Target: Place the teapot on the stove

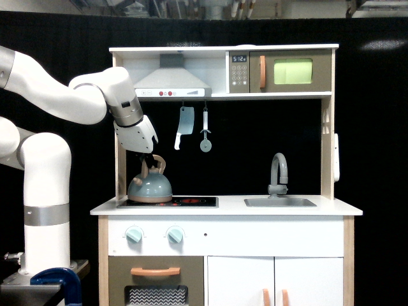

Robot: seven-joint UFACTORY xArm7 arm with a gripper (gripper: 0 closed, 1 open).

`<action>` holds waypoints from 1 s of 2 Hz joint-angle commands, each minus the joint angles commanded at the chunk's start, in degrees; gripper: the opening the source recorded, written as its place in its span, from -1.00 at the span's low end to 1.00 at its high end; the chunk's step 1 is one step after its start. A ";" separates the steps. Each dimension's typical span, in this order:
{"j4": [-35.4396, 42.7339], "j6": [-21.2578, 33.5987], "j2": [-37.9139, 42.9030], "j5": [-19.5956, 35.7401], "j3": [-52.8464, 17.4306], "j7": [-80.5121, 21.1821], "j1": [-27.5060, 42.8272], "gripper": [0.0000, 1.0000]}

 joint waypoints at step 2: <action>2.85 6.81 -4.04 -4.98 -2.54 3.10 -1.77 1.00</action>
